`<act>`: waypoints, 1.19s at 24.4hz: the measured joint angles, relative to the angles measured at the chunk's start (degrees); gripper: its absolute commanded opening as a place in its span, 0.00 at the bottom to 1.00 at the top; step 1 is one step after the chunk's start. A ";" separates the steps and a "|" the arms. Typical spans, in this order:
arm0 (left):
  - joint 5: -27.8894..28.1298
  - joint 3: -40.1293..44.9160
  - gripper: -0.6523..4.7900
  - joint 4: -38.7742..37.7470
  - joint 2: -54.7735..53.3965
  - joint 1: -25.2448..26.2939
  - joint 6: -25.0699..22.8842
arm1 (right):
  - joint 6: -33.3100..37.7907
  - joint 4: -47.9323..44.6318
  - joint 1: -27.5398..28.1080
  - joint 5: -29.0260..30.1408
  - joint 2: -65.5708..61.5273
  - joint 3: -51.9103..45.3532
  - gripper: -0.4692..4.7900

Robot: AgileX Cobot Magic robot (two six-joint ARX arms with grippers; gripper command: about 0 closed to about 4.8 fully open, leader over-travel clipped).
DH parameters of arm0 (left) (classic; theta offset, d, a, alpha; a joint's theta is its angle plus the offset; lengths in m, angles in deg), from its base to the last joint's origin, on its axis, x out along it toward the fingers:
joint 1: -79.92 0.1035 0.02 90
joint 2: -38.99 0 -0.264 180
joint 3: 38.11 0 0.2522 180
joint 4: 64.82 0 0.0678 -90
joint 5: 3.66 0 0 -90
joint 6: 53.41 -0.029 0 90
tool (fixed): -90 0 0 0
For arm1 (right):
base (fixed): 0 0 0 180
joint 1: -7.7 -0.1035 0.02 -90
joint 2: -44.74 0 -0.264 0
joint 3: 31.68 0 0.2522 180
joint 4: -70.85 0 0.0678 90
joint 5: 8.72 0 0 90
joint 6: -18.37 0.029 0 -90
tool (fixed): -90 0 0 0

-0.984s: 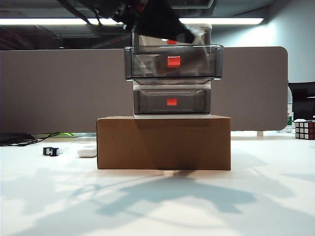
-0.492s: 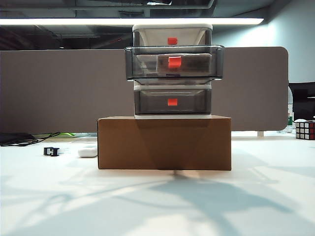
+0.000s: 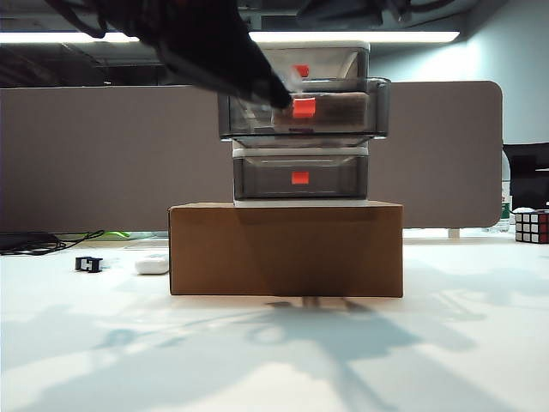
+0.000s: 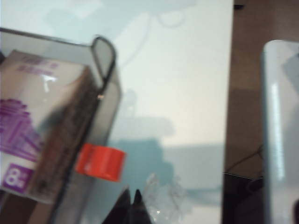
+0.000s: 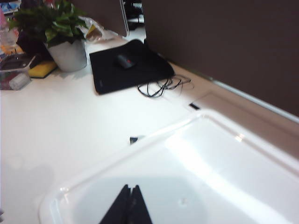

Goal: Open the second layer of the drawer on the table, pick up a pack of napkins on the table and put it in, and finally close the drawer.

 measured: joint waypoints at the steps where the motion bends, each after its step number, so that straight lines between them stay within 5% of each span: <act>1: 1.31 0.00 0.11 1.18 -1.14 0.31 0.02 | -0.11 1.31 -0.04 -0.37 -0.55 0.00 0.08; 25: 24.57 0.00 0.11 24.37 -9.62 0.42 -0.68 | -6.88 7.48 -0.02 -3.85 -0.83 0.15 0.08; 29: 24.81 0.02 0.11 24.35 -9.35 0.33 -0.85 | -6.86 7.50 -0.02 -4.07 -0.83 0.15 0.08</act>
